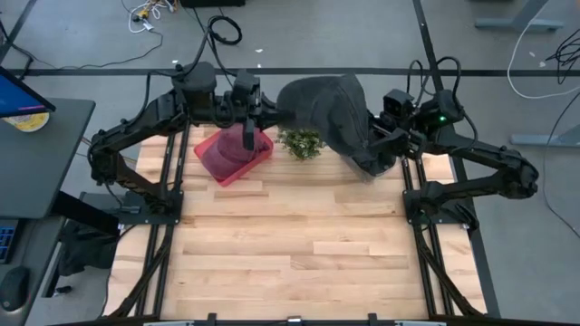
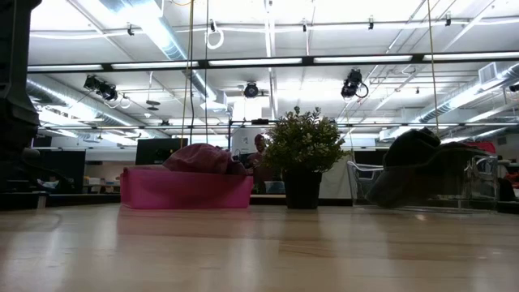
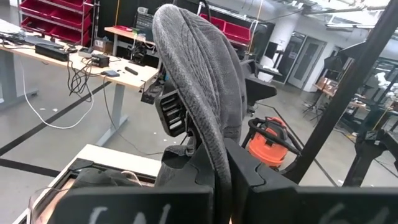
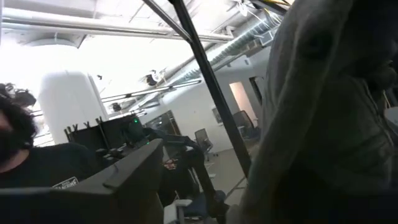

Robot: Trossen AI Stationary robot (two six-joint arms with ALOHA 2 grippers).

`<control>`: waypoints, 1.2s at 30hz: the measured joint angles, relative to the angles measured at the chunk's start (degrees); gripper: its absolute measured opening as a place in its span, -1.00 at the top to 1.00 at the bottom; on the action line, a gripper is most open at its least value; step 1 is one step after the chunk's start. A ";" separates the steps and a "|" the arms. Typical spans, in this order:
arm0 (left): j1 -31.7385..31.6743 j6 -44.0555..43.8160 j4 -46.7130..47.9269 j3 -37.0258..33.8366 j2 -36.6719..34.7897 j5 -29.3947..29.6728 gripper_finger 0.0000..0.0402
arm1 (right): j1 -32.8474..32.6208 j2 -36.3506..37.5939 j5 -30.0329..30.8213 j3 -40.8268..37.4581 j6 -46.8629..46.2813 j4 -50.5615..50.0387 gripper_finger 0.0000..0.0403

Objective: Pick & Place hat
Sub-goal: Put the black cap into the transparent bin

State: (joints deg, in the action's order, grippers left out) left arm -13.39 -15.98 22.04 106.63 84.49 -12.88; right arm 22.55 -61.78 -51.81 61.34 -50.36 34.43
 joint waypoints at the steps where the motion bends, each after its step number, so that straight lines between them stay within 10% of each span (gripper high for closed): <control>1: 0.02 0.01 0.15 0.00 0.00 0.01 0.95 | -0.22 0.00 0.03 0.00 -0.04 0.29 -0.38; 14: 0.16 0.00 3.06 -0.06 3.22 0.82 0.95 | -0.94 0.00 -0.12 0.00 -4.23 2.69 0.92; 36: -0.02 6.57 19.26 -0.13 3.60 23.39 -0.53 | 4.76 5.83 14.95 0.00 -7.54 -10.15 0.95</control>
State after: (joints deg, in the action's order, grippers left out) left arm -13.41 -9.41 41.30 106.50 88.09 10.51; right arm 27.31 -55.95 -36.86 61.34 -57.90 24.28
